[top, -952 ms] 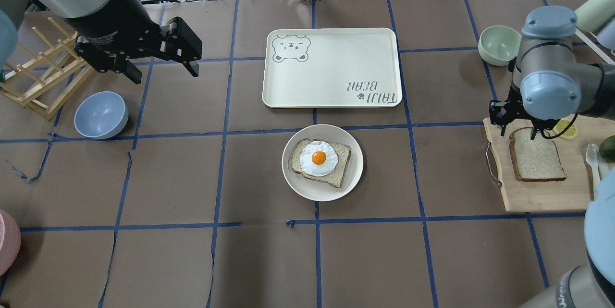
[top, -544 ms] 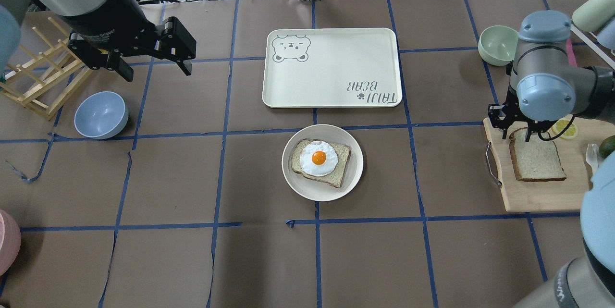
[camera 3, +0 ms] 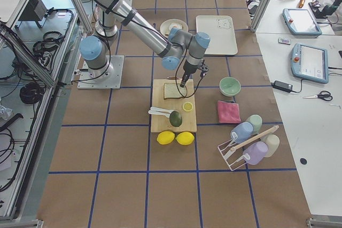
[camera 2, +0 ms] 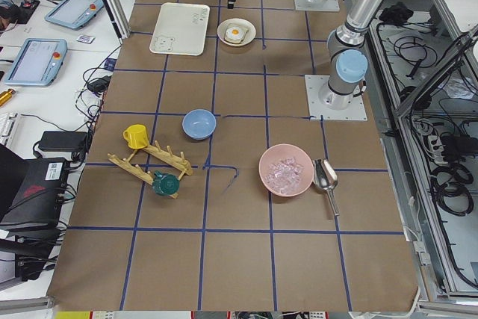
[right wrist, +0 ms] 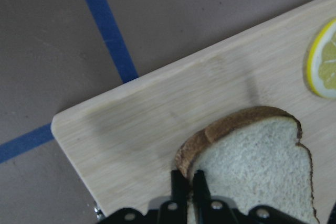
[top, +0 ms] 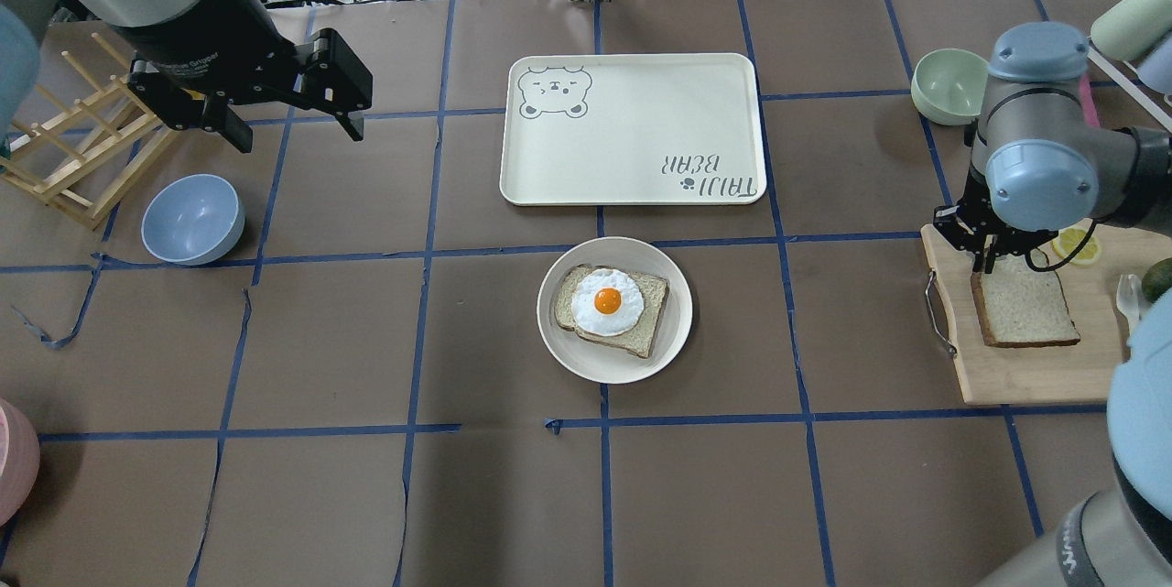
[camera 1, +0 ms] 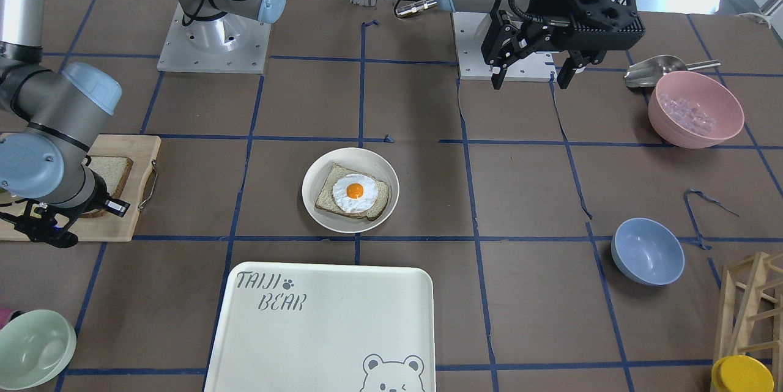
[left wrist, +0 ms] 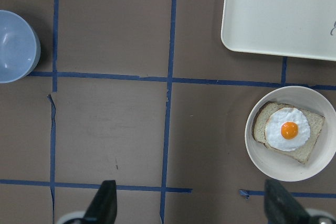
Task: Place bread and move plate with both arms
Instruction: 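Lower the right gripper and pinch the bread slice's crust edge, then lift the bread slice and carry it over the egg toast plate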
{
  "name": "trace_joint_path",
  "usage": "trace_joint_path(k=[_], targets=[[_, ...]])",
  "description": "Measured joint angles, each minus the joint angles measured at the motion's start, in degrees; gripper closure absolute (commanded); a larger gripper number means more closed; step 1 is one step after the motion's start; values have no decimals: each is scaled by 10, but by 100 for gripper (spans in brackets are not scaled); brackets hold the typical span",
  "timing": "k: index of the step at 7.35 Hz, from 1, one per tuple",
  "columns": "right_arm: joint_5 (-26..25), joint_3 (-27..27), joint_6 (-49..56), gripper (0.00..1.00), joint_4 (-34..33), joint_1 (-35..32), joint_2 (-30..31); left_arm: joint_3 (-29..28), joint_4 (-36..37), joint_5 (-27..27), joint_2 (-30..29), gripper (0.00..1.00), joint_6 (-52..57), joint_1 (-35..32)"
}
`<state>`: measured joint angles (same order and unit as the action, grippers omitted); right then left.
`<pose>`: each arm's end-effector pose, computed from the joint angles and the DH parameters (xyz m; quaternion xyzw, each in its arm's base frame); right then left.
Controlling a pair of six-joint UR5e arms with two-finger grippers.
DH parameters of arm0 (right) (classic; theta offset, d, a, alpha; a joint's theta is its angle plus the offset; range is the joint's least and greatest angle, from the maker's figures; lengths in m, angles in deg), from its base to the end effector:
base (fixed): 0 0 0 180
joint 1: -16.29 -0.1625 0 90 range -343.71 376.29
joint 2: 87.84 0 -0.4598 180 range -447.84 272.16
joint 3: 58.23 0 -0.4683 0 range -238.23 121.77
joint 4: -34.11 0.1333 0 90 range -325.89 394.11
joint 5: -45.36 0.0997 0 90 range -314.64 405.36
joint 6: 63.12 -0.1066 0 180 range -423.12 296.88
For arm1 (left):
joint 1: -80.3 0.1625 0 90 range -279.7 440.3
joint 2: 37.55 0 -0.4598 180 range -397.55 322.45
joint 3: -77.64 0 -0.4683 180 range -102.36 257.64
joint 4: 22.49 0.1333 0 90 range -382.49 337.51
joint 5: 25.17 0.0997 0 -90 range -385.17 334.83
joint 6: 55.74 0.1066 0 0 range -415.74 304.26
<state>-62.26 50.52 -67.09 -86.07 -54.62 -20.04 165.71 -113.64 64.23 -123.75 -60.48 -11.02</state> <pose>-0.1028 -0.6061 0.1629 -0.1826 -0.9669 -0.1120 0.1390 -0.1469 -0.5401 0.5698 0.0296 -0.9987 0.0396 0.0073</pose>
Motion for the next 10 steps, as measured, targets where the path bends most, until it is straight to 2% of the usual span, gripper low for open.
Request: trace_joint_path(k=[3, 6, 8, 10], targets=[[-2, -11, -1, 100, 56, 0, 19, 0, 0, -2, 1, 0, -1, 0], [0, -50, -3, 100, 159, -15, 57, 1, -1, -1, 3, 0, 0, 0], [12, -108, -52, 100, 247, -56, 75, 4, -1, 0, 5, 0, 0, 0], [45, -176, -157, 100, 326, -132, 80, 6, -1, 2, 7, 0, 0, 0]])
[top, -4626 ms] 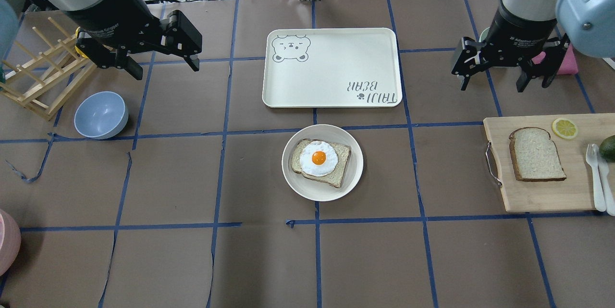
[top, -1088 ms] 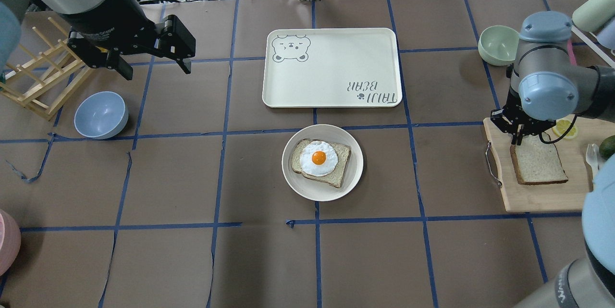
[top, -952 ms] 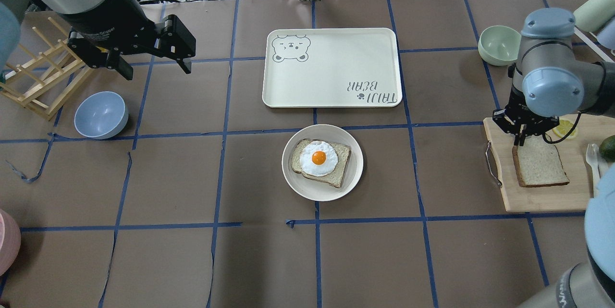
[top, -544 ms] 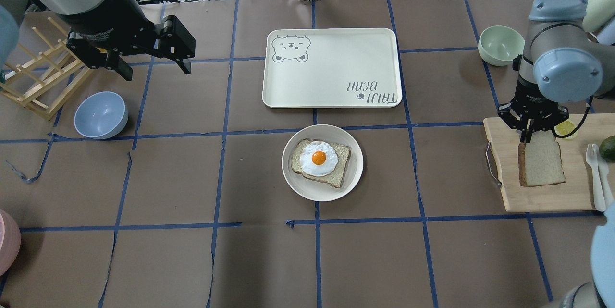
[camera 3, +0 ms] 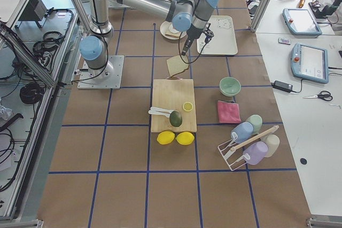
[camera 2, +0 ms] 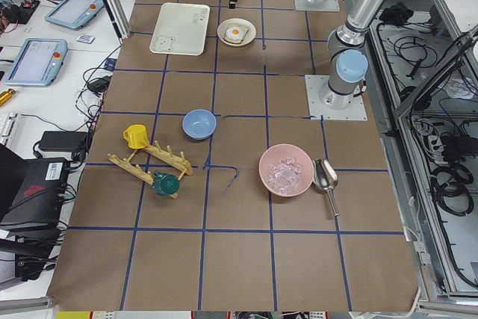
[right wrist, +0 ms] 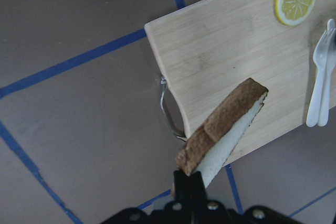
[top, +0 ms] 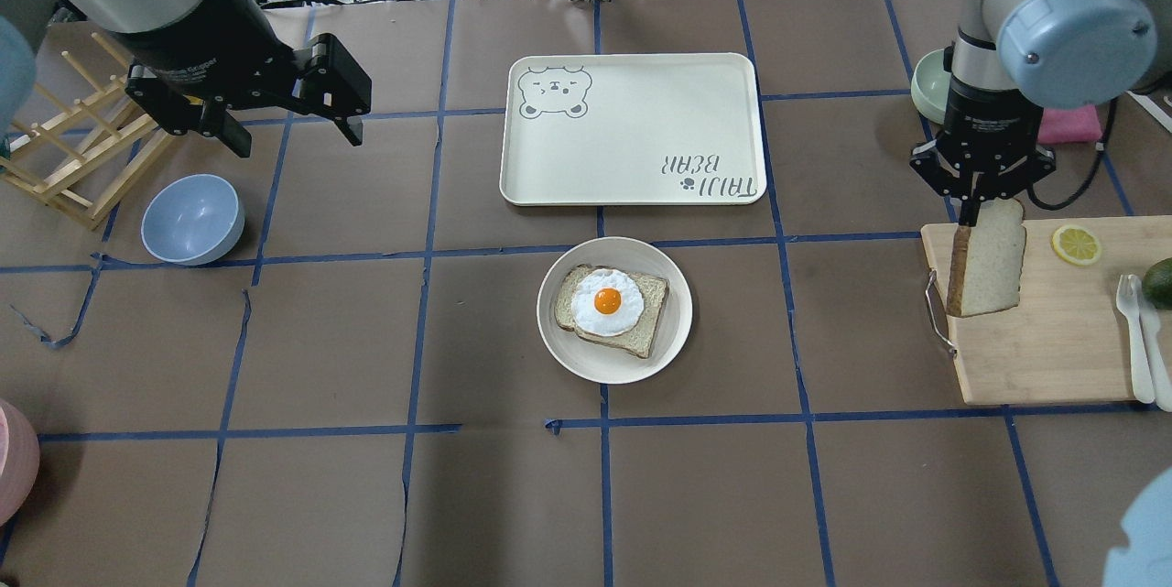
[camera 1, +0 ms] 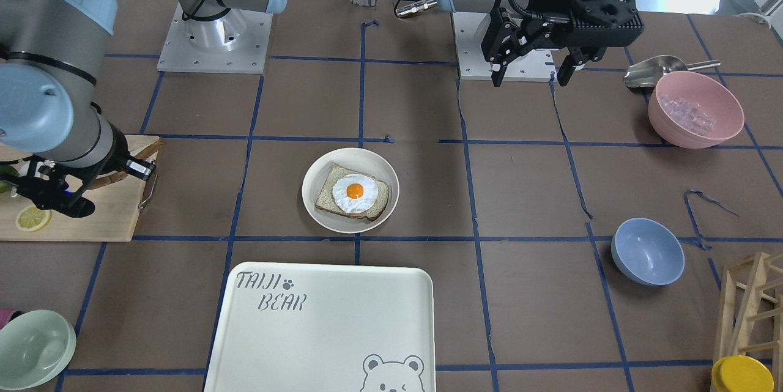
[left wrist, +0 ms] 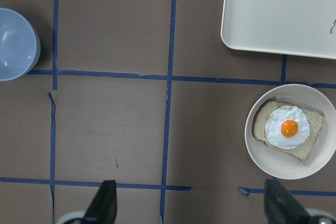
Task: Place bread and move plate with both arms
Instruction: 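Lift the bread slice and carry it over the egg toast plate, then lay the bread slice on the egg and open the right gripper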
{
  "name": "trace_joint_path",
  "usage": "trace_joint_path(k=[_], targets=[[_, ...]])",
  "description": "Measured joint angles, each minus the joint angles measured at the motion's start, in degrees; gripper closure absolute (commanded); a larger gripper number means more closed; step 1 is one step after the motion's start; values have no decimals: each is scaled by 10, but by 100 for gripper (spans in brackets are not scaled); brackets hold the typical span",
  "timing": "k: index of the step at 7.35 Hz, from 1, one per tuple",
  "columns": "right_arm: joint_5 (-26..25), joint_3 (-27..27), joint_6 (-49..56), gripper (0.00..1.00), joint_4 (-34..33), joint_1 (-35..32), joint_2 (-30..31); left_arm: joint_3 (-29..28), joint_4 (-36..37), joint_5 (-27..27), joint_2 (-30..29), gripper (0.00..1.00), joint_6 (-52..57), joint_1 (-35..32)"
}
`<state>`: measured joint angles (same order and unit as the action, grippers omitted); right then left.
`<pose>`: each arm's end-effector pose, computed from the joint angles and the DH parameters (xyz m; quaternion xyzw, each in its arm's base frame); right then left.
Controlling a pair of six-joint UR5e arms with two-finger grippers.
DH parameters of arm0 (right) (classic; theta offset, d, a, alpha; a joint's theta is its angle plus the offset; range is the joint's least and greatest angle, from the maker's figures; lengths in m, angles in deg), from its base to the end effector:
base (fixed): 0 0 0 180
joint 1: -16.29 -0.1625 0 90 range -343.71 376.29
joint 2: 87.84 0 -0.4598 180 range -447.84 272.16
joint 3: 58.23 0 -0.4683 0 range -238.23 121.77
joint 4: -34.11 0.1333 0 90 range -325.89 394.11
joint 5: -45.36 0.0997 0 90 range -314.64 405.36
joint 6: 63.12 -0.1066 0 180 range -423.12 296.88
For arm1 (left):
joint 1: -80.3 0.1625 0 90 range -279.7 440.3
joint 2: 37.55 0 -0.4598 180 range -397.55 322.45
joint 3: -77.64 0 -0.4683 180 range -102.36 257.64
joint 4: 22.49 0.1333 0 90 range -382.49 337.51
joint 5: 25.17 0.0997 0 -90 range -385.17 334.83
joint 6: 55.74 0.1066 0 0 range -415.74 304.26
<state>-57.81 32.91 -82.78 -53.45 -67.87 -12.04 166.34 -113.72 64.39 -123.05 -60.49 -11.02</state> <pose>0.0446 -0.6355 0.3551 -0.1993 -0.9612 -0.1388 0.1309 -0.1465 -0.5345 0.5699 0.0298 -0.9988 0.0396 0.0059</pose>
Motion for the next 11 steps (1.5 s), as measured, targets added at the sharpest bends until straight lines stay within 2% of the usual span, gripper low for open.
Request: trace_joint_path(k=[2, 4, 6, 8, 11], targets=[[69, -37, -153, 100, 32, -99, -4, 1, 0, 1, 1, 0, 0, 0], [128, -45, -296, 100, 16, -189, -12, 1, 0, 1, 1, 0, 0, 1], [179, -46, -394, 100, -14, -241, -33, 1, 0, 1, 2, 0, 0, 1], [193, -45, -452, 100, -54, -279, -58, 2, 0, 2, 2, 0, 0, 1], [194, -45, -471, 100, -101, -292, -87, 1, 0, 2, 2, 0, 0, 1]])
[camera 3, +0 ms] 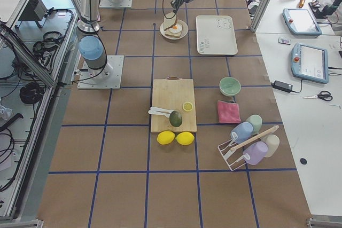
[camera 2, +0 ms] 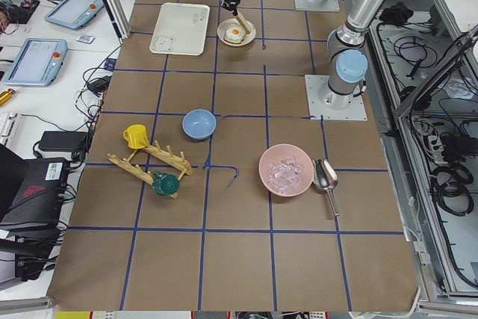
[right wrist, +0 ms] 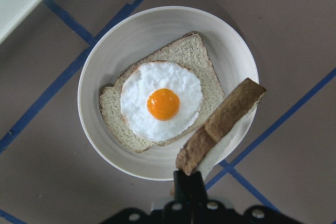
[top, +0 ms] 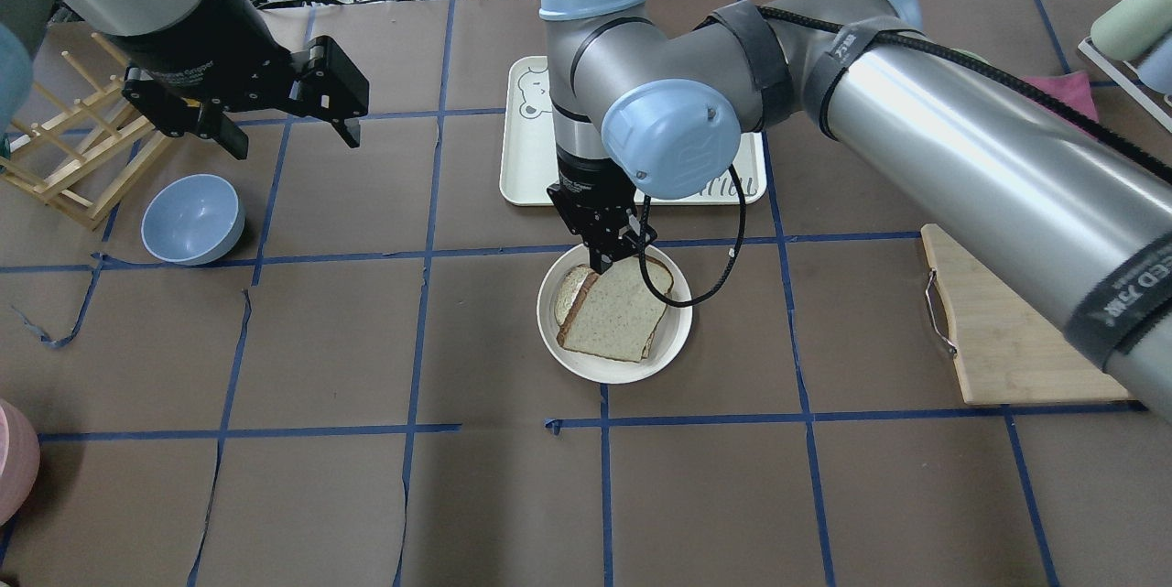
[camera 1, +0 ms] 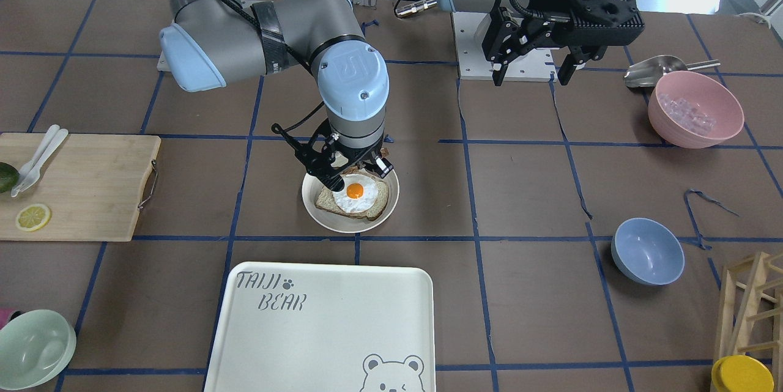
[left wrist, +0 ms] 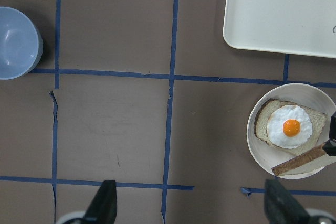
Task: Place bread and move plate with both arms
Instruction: 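Lay the bread slice on the egg and open the right gripper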
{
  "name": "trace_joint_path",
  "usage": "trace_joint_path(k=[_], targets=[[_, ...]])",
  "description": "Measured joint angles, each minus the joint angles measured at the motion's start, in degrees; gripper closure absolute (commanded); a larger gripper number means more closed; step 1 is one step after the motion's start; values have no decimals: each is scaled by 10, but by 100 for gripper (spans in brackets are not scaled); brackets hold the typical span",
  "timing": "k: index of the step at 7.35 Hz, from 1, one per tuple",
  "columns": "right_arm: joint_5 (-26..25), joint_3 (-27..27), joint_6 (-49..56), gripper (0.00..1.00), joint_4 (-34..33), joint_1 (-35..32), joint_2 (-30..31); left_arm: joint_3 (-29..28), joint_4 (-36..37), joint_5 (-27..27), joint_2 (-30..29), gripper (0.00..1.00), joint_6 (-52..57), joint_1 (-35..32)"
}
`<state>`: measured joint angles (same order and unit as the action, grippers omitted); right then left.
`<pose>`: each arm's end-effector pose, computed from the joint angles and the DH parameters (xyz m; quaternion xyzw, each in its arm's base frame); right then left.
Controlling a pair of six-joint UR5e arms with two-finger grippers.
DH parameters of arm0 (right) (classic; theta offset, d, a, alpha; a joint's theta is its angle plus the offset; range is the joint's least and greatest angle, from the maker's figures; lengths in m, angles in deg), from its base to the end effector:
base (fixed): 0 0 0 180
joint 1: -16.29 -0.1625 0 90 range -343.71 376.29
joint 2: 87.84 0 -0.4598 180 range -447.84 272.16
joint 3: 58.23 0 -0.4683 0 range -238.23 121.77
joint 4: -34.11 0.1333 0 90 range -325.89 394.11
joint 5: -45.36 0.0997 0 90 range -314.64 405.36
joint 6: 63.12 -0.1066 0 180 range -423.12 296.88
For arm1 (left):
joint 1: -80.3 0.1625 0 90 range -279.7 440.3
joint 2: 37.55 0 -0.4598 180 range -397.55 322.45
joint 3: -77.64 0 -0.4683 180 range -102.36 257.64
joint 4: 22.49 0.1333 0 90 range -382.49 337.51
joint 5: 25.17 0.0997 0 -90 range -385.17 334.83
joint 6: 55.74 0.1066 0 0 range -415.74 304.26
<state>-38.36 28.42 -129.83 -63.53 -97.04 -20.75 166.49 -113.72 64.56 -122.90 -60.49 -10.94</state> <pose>0.4087 -0.5816 0.3050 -0.3723 -0.9207 -0.1118 0.0348 -0.1454 -0.5335 0.5698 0.0305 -0.9987 0.0397 0.0044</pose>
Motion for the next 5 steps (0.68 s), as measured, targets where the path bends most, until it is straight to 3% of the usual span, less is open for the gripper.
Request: trace_joint_path(k=[1, 2, 3, 4, 5], targets=[[0, 0, -1, 100, -8, -1, -9, 0, 0, 0, 0, 0, 0, 0], [0, 1, 0, 83, -15, -1, -15, 0, 0, 0, 0, 0, 0, 0], [0, 1, 3, 32, -22, -1, -20, 0, 0, 0, 0, 0, 0, 0], [-3, 1, 8, 17, -36, -1, -23, 0, 0, 1, 0, 0, 0, 0], [-8, 1, 14, 17, -54, -1, -24, 0, 0, 1, 0, 0, 0, 0]])
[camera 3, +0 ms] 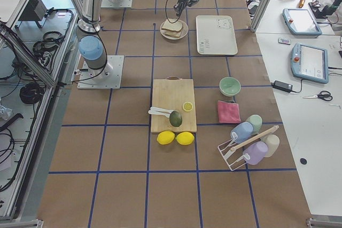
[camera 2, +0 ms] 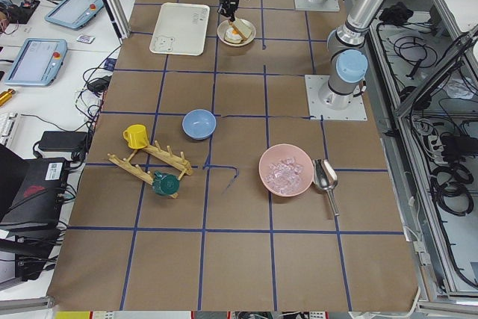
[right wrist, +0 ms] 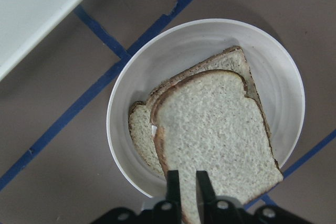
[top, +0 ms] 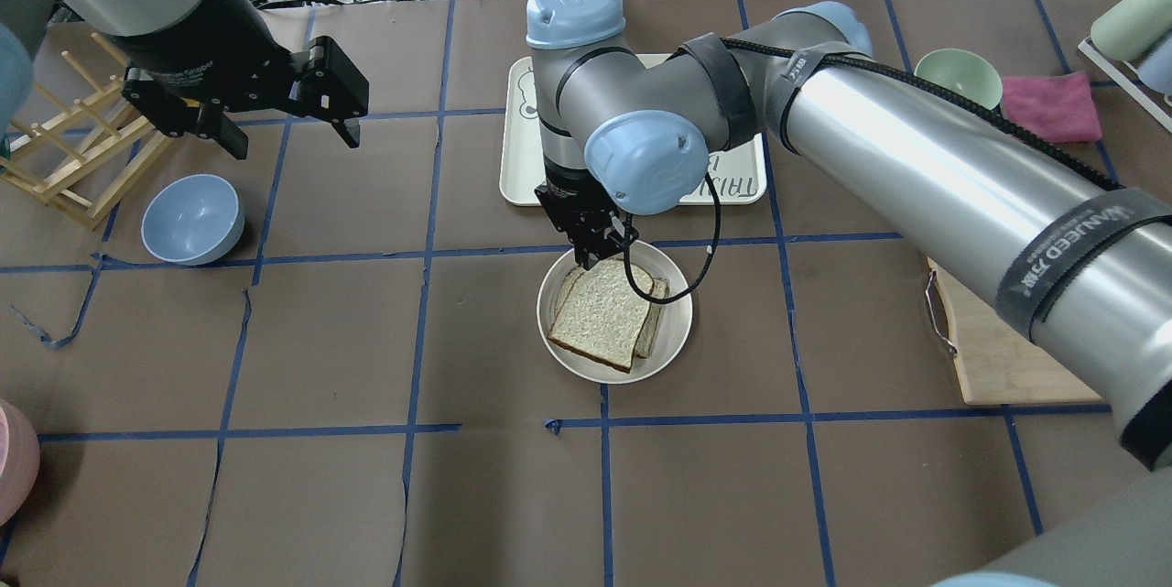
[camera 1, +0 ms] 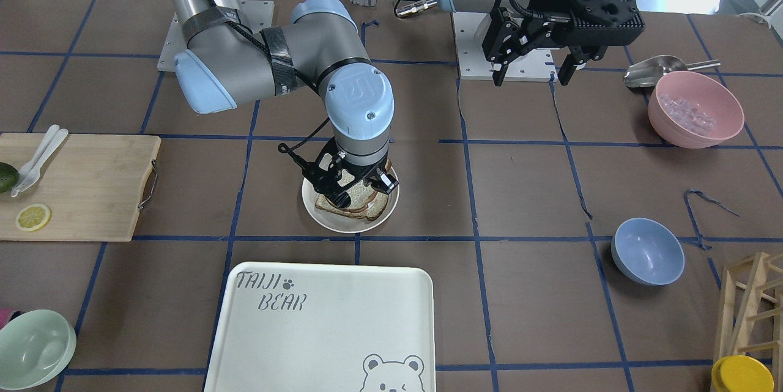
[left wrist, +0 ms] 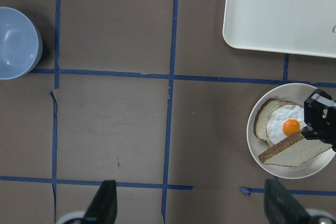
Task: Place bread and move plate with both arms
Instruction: 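Lay the bread slice on the egg and open the right gripper, then reach the left gripper to the plate rim while the right gripper withdraws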
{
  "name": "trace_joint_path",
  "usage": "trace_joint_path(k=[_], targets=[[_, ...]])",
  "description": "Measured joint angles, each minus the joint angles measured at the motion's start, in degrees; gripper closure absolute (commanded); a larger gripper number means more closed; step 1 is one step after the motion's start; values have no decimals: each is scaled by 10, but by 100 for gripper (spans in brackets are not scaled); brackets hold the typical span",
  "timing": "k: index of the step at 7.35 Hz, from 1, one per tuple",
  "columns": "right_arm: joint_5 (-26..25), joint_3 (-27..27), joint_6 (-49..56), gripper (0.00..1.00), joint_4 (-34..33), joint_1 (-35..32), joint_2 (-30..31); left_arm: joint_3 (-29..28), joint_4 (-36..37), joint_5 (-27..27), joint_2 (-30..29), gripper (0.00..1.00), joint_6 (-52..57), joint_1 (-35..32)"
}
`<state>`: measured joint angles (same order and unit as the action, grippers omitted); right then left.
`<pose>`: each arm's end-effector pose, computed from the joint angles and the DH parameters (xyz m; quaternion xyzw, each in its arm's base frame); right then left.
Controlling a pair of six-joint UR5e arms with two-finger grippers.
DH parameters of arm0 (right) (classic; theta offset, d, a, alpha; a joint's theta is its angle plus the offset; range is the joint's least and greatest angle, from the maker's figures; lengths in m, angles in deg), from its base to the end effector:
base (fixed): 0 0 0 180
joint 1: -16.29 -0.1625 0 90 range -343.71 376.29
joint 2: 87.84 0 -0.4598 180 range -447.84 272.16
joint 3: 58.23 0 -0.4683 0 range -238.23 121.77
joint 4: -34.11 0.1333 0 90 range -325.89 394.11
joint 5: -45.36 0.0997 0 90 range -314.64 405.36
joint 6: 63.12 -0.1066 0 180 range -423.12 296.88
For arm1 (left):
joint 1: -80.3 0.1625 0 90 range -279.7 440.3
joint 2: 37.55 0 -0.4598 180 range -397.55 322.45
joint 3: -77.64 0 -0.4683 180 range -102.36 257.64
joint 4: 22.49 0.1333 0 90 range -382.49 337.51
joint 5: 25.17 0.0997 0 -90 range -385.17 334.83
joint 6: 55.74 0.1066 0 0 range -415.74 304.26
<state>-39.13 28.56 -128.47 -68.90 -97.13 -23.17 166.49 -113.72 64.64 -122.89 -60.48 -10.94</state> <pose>0.4148 -0.5965 0.2812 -0.3598 -0.9284 -0.0902 0.0212 -0.1452 -0.5334 0.5699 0.0304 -0.9987 0.0398 0.0037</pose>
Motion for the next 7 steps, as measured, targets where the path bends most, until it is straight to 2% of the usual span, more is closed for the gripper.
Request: trace_joint_path(k=[1, 2, 5, 7], targets=[[-7, -1, 5, 16, -14, 1, 0, 0, 0, 0, 0, 0, 0, 0], [-20, -4, 20, 0, -20, 6, 2, 0, 0, 0, 0, 0, 0, 0], [-50, -6, 203, 0, -10, 56, 52, 1, 0, -5, -8, 0, 5, 0], [-57, -7, 376, 0, 36, 102, 90, 14, 0, -7, -28, 0, 2, -3]])
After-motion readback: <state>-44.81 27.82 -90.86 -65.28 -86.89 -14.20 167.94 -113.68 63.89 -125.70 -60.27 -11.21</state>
